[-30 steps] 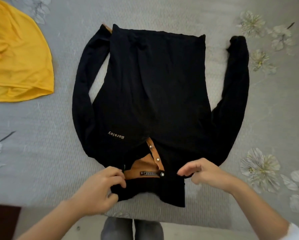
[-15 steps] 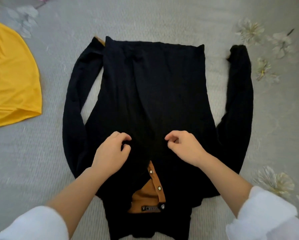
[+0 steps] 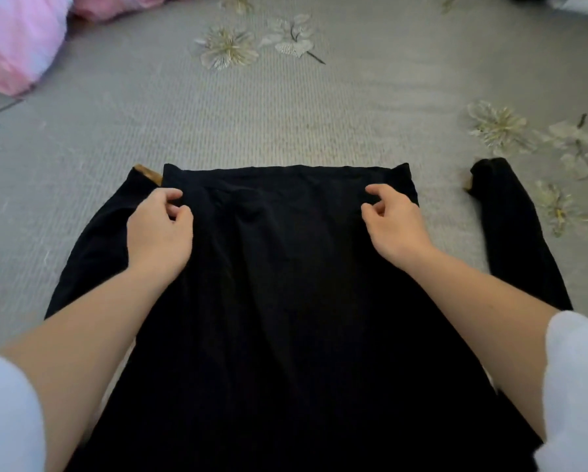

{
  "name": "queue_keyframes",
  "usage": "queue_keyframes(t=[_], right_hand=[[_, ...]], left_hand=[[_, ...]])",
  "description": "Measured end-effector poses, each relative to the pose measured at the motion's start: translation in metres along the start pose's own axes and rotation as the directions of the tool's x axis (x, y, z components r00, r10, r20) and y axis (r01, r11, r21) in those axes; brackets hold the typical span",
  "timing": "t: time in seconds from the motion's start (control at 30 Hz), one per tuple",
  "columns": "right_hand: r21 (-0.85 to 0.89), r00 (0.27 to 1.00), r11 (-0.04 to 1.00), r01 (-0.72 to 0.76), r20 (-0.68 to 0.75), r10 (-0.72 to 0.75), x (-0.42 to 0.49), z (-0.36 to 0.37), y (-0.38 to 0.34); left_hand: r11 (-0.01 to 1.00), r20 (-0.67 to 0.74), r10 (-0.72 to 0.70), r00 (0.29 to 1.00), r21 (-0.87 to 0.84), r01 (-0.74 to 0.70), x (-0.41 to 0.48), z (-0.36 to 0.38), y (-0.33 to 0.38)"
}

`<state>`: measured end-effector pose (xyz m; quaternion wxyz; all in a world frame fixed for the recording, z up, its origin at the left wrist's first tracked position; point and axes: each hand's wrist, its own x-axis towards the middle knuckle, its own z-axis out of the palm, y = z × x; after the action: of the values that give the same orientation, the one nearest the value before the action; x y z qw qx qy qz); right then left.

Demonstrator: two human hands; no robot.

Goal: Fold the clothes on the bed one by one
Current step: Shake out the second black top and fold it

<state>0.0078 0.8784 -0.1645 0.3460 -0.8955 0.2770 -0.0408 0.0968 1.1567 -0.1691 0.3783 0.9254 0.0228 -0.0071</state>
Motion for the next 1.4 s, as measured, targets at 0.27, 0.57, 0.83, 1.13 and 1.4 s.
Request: queue_keyframes(t=[0.27,0.57,0.83,1.13,1.4], right_hand=[[-0.197,0.985,0.967,0.161,0.091,-0.145,0.046,0.018,-0.007],[0.113,0.985,0.993,0.019,-0.172,0.001,0.065,0.012,-0.004],[0.197,0.922,0.964,-0.177,-0.31,0.233,0.102,0.001,0.012],[0.346,0.893,0.923,-0.171,-0.341,0.293,0.087,-0.036,0.04],[0.29,0.905,0.875,-0.387,-0.062,0.421,0.083,-0.044,0.036]], left_hand=[[0.896,0.053,0.077,0.996,0.434,-0.093,0.044,0.023,0.001],[0.991,-0.166,0.056,0.985,0.132,-0.034,0.073,0.008,-0.008],[0.994,-0.191,-0.088,0.978,-0.075,0.075,0.101,0.022,0.001],[0.806,0.125,0.26,0.957,0.517,-0.287,0.051,0.046,-0.003],[0.768,0.386,0.414,0.824,0.338,-0.544,-0.034,0.1,0.038]])
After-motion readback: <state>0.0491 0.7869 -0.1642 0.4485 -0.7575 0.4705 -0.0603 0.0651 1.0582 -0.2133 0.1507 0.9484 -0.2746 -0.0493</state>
